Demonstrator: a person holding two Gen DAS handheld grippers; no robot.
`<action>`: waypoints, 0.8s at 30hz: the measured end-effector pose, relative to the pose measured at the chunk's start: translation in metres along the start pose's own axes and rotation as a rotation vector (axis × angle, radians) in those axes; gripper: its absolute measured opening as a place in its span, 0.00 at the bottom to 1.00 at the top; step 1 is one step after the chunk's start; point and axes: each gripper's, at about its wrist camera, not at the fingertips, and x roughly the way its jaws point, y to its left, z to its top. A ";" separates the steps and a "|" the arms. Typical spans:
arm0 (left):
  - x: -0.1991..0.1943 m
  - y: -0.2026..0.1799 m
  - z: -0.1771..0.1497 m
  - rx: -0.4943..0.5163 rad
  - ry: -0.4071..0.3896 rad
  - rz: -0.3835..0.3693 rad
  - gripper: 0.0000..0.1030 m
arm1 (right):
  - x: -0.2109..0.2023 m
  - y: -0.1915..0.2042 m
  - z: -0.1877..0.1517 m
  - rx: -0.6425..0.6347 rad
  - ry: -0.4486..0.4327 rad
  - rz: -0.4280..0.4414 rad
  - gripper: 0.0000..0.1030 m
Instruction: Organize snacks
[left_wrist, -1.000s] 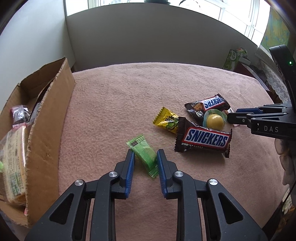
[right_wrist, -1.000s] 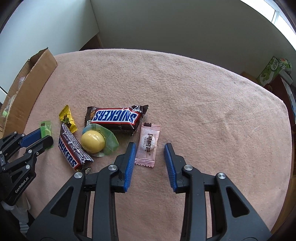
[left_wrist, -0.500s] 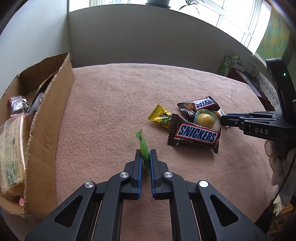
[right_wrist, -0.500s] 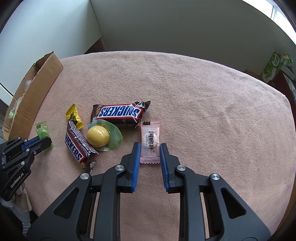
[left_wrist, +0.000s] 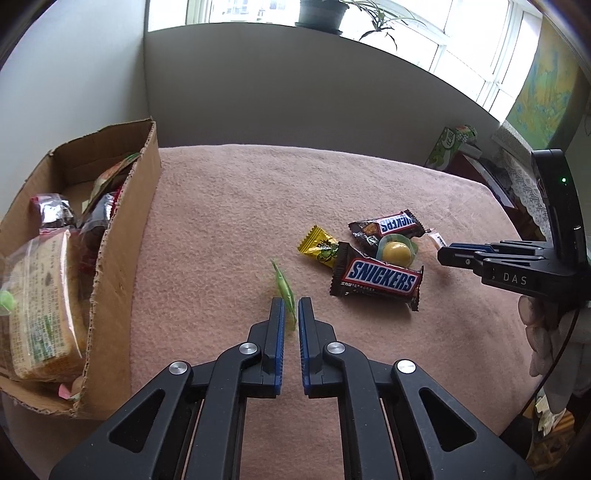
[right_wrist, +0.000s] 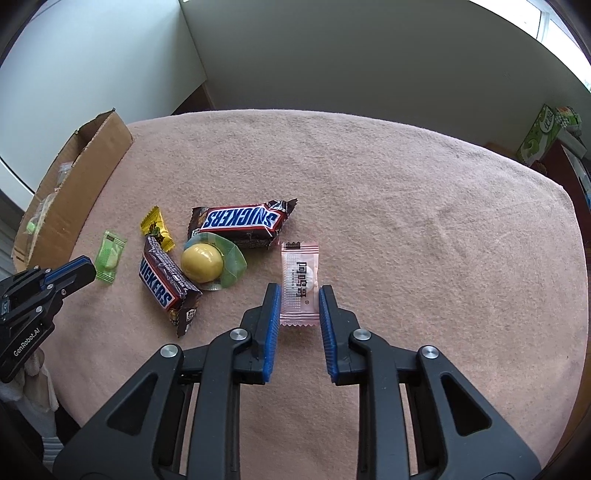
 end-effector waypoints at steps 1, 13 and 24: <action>0.003 0.001 0.000 0.001 0.006 0.008 0.06 | 0.000 -0.001 0.000 0.007 0.000 0.000 0.21; 0.034 0.000 0.007 -0.019 0.064 0.022 0.19 | 0.000 0.001 0.000 0.001 -0.001 0.008 0.21; 0.043 -0.019 0.015 0.028 0.088 0.085 0.50 | 0.009 -0.002 0.001 0.011 0.013 0.027 0.21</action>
